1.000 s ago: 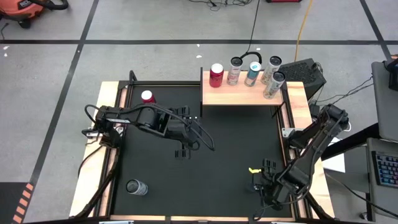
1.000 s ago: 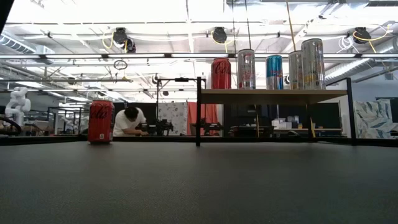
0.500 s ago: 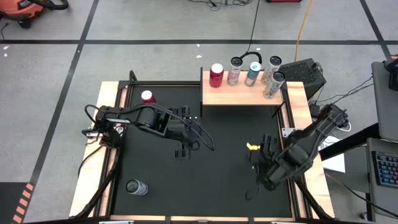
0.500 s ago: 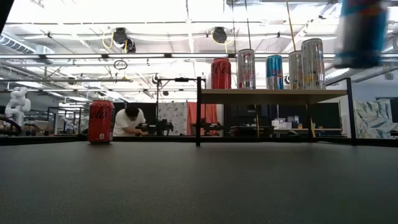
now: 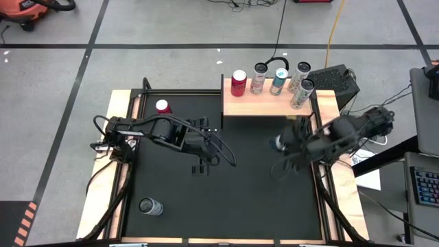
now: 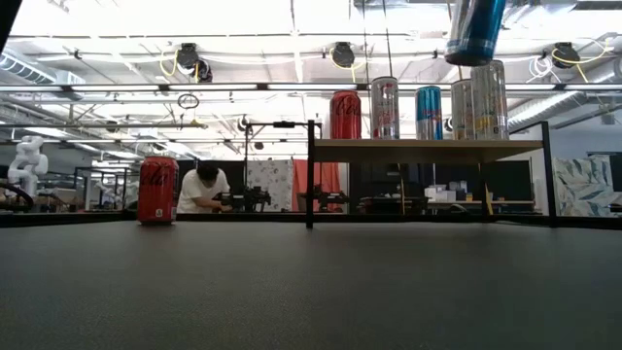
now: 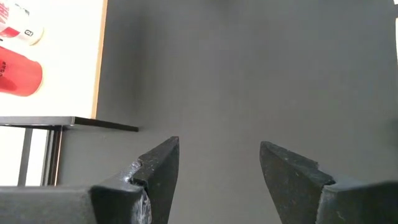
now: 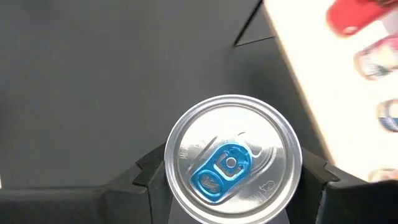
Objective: Place canned beverage on shelf
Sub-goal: Put the blue soda can on the shelf aligned with the other blue soda can
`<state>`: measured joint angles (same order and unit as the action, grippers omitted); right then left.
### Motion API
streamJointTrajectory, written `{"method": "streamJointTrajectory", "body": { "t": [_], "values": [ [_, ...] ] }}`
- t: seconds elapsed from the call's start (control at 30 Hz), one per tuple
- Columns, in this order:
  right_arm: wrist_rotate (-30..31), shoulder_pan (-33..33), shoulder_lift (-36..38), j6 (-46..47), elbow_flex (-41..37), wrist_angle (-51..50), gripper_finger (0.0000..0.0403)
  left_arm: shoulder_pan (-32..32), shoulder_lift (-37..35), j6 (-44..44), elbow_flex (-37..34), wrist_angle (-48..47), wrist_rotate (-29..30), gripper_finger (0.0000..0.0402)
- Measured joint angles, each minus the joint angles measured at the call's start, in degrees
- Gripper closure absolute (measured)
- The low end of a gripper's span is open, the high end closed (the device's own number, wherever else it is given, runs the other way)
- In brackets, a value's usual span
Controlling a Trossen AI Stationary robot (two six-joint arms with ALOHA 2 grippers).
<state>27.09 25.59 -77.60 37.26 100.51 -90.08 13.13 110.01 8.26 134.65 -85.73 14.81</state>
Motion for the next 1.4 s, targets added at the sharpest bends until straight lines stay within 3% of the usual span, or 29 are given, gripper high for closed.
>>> {"method": "streamJointTrajectory", "body": {
  "t": [0.27,0.77,1.4],
  "values": [
    [0.09,-9.7,5.31,-9.35,0.04,0.0,0.0205,0.0,-0.01,0.01,0.0,-0.53,0.0,0.0176],
    [-0.36,-28.82,5.4,-25.4,0.04,3.1,0.0204,0.0,0.0,0.32,0.0,-0.55,-0.02,0.0176],
    [-20.06,-52.1,5.38,-40.86,0.04,7.54,0.0204,0.0,-0.01,-0.1,0.0,-0.55,-0.02,0.0176]
  ]
}}
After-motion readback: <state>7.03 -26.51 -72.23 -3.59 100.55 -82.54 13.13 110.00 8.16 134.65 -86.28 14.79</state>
